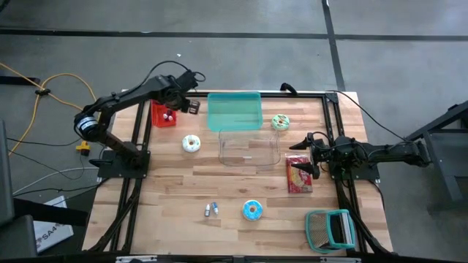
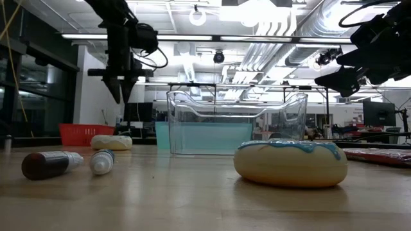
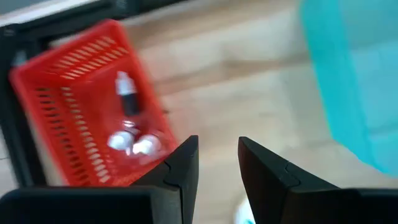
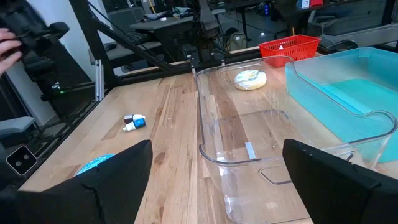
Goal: Pick & Place Food Item
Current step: Put the blue food coloring bottle into the red bin
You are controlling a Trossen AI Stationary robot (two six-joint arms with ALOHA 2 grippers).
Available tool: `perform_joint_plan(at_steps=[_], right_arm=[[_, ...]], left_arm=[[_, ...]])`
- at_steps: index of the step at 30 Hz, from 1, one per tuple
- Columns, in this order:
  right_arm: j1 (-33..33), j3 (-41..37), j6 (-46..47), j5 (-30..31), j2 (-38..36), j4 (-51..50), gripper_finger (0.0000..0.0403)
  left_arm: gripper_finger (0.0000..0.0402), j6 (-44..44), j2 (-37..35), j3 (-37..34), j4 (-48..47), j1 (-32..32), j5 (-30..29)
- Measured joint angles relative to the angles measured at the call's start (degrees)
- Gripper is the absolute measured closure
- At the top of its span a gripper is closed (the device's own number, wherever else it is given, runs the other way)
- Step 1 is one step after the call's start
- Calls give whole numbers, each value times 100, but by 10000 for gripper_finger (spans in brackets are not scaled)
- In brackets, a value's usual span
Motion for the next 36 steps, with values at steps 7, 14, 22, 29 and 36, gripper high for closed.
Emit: perform_joint_plan(at_steps=[7, 14, 22, 29, 36], right_arm=[[1, 0, 0, 0, 0, 0, 53], [1, 2, 0, -1, 1, 0, 53], [0, 1, 0, -1, 0, 0, 53], [0, 0, 0, -1, 0, 0, 53], [2, 0, 0, -2, 1, 1, 53]], left_arm=[[295, 0, 0, 0, -301, -901, 14], [295, -87, 0, -1, -543, -1857, 10], [295, -608, 0, -2, -559, -3007, 8], [295, -1126, 0, -2, -556, -3987, 6], [295, -1172, 0, -4, -546, -4846, 206]])
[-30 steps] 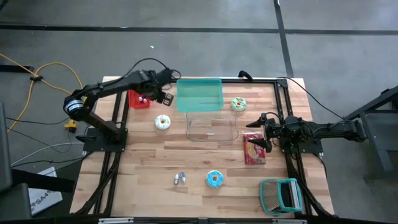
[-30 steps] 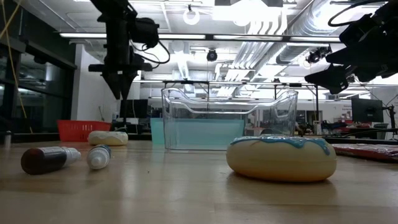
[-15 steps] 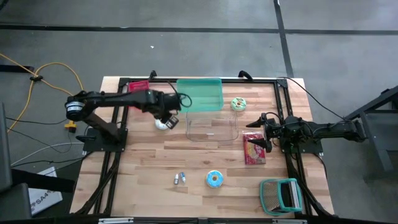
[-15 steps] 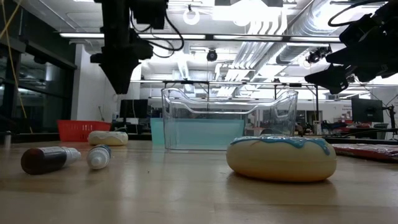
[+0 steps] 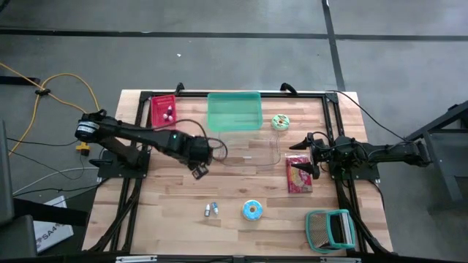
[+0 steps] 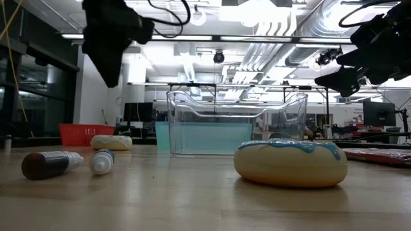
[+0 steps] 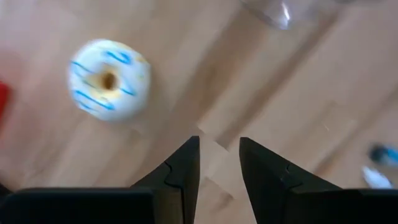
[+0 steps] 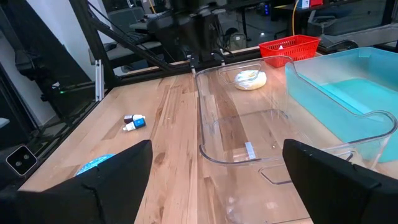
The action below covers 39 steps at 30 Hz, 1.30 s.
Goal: Pick & Place Food Item
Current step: Put the blue food coloring bottle into the red bin
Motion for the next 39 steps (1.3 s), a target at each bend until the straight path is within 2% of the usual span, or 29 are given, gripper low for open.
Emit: perform_joint_plan(at_steps=[5, 14, 22, 29, 39], right_arm=[[-1, 0, 0, 0, -1, -1, 53], [-1, 0, 0, 0, -1, -1, 53], [-2, 2, 0, 0, -1, -1, 53], [-1, 0, 0, 1, 1, -1, 53], [-1, 0, 0, 0, 1, -1, 53]], left_arm=[[295, -86, 0, 0, 41, -511, 332], [295, -168, 0, 0, 208, -1335, 364], [295, 111, 0, 0, 352, -1870, 366], [295, 107, 0, 0, 412, -2088, 368], [295, 87, 16, 0, 755, -2057, 333]])
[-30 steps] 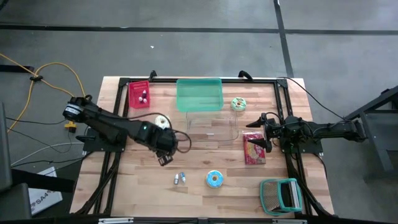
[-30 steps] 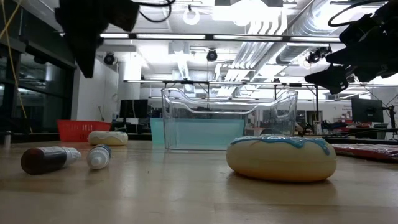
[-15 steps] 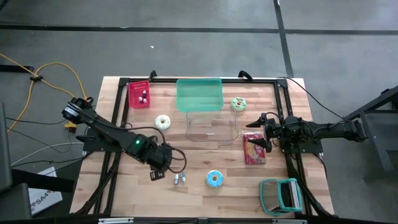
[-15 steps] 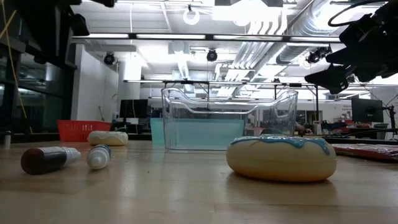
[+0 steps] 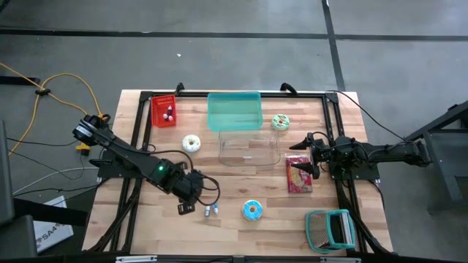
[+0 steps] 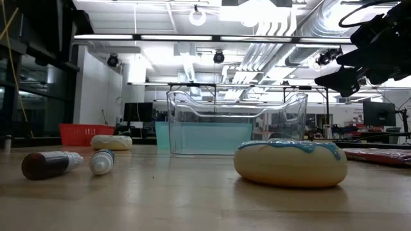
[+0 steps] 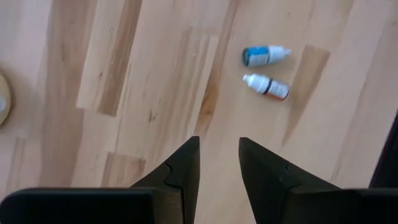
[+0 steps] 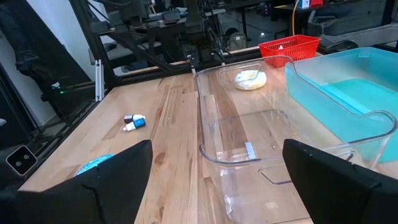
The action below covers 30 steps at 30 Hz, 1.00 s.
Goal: Pick & Place Food Item
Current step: Put the blue food coloring bottle into the red bin
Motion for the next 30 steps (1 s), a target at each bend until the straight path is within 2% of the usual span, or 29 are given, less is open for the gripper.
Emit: perform_joint_plan(at_steps=[10, 19, 30], right_arm=[[0, 0, 0, 0, -2, 0, 53], [-1, 0, 0, 1, -2, 2, 53], [-1, 0, 0, 0, -2, 2, 53]], left_arm=[[295, 198, 181, 0, 575, 2, -8], [295, 1966, 442, 0, 1238, 2, 7], [295, 4674, 489, 0, 1666, 4, 94]])
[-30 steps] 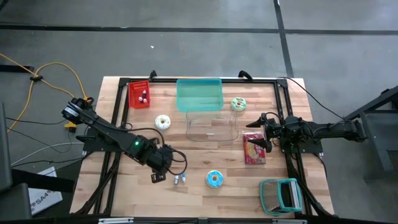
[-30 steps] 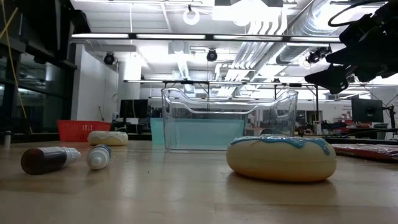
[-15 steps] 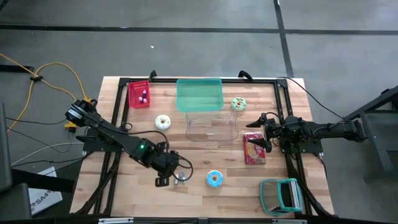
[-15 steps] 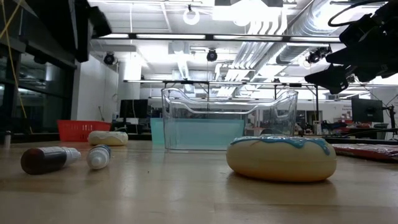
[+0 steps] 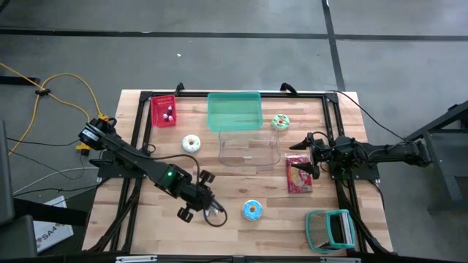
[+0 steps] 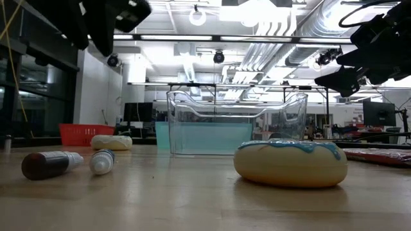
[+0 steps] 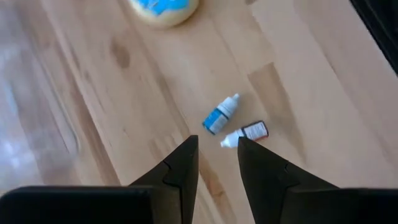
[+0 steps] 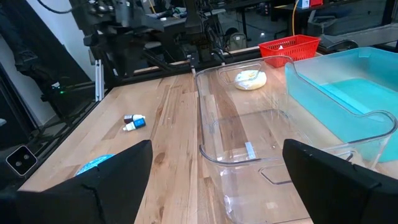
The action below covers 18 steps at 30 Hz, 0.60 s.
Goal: Pick & Place Food Item
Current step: Put the blue food coloring bottle into the red bin
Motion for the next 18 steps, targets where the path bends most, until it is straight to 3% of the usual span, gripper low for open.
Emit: perform_joint_plan(at_steps=[10, 18], right_arm=[[2, 0, 0, 0, 0, 0, 53], [2, 0, 0, 1, 2, 0, 53]], left_arm=[[295, 1504, 0, 0, 14, -2, 656], [295, 1755, 0, 0, 15, 0, 1057]])
